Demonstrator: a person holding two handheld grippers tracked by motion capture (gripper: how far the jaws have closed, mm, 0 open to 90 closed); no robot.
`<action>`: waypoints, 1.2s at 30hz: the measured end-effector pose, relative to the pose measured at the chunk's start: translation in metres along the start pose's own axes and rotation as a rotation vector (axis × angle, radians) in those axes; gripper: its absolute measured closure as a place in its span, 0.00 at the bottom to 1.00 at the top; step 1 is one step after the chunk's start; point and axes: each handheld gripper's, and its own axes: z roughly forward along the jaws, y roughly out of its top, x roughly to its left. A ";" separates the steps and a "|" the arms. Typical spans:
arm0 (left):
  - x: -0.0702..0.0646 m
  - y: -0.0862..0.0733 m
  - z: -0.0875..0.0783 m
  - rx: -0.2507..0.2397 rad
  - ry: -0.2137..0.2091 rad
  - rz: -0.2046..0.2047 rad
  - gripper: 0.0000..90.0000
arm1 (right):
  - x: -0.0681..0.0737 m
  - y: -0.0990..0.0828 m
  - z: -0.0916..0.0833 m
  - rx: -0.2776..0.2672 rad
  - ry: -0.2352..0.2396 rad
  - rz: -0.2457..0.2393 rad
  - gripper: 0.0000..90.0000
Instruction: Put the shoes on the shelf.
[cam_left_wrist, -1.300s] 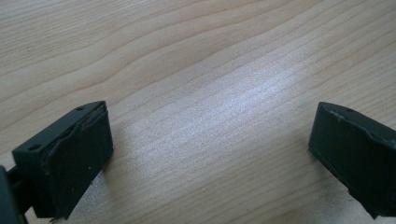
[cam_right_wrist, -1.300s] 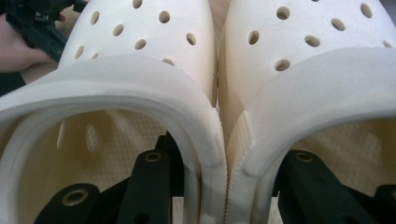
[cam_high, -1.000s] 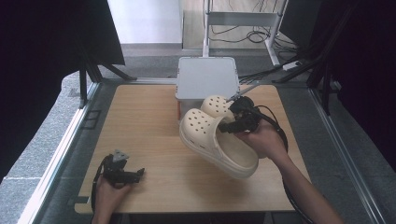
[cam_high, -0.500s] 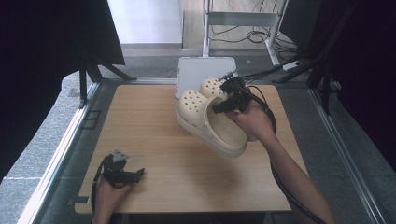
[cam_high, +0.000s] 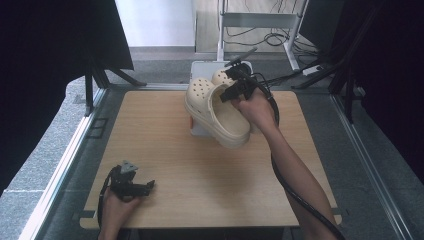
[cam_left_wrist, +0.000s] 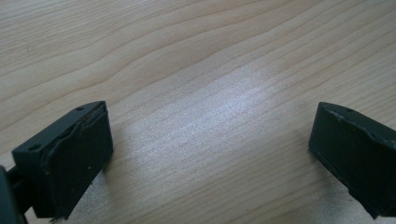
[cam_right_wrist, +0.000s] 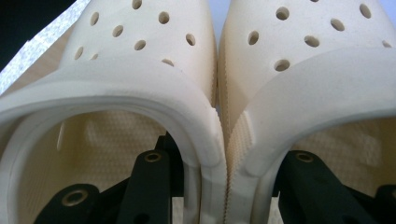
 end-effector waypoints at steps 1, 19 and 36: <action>0.000 0.000 0.000 -0.001 0.000 -0.001 0.00 | -0.001 0.004 0.002 -0.001 -0.007 0.013 0.72; 0.000 0.000 0.000 -0.001 -0.003 -0.001 0.00 | -0.021 0.056 0.032 -0.026 -0.128 0.183 0.72; 0.000 0.000 0.000 -0.001 -0.006 0.000 0.00 | -0.041 0.094 0.064 -0.048 -0.207 0.347 0.72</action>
